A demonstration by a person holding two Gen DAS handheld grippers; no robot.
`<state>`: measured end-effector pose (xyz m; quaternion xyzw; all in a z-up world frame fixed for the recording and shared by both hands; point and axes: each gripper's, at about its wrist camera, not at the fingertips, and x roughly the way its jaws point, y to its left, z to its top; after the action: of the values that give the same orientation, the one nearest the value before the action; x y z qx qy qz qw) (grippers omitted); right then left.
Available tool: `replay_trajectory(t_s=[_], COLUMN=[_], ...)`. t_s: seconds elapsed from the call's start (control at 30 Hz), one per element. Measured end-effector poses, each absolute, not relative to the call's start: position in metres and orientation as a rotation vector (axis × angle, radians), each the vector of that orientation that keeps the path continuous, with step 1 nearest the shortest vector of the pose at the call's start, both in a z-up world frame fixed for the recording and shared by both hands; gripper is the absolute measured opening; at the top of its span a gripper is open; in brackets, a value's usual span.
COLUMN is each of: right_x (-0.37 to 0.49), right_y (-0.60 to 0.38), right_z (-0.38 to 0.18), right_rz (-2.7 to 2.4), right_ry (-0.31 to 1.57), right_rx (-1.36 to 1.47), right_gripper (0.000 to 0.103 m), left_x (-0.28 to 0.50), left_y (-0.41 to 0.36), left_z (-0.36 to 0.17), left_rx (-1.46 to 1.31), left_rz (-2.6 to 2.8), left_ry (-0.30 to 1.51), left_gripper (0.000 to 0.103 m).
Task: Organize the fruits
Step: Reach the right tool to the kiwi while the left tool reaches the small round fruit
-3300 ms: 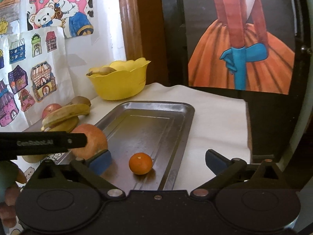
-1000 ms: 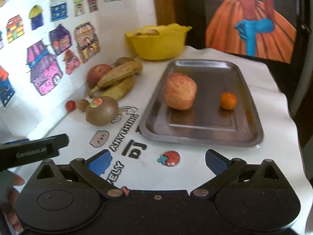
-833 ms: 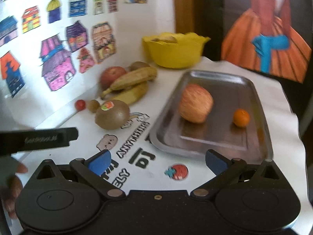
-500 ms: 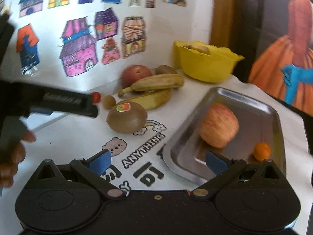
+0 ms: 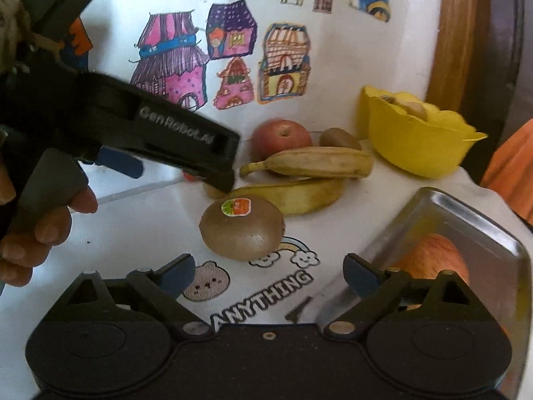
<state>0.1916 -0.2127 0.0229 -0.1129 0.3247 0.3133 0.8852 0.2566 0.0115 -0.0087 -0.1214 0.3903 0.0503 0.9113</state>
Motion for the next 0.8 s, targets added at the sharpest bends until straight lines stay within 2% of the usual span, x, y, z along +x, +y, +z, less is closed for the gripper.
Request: replay_trajectory(t_s=[0.27,0.43,0.63,0.73,0.8], right_x=[0.209,0.22,0.228,0.23,0.231], right_y=[-0.197,-0.195,-0.193,-0.191,-0.191], right_z=[0.013,0.006,0.003,0.002,0.002], right_rz=[0.715,0.729,0.749,0.758,0.761], right_ry=[0.7,0.715,0.723,0.727,0.724], right_rx=[-0.185,-0.154,-0.126,-0.113,-0.108], right_gripper=[0.091,0.084,0.074,0.071,0.07], left_x=[0.28,0.294,0.305,0.305,0.304], left_y=[0.004,0.007,0.008,0.01,0.011], left_z=[-0.01,-0.016,-0.022,-0.024,-0.024], left_rx=[-0.255,-0.29,-0.301,-0.331,-0.351], left_rz=[0.085,0.094,0.123,0.124,0.117], left_ry=[0.843,0.88,0.907,0.9,0.89], left_gripper=[0.096,0.089,0.074,0.073,0.067])
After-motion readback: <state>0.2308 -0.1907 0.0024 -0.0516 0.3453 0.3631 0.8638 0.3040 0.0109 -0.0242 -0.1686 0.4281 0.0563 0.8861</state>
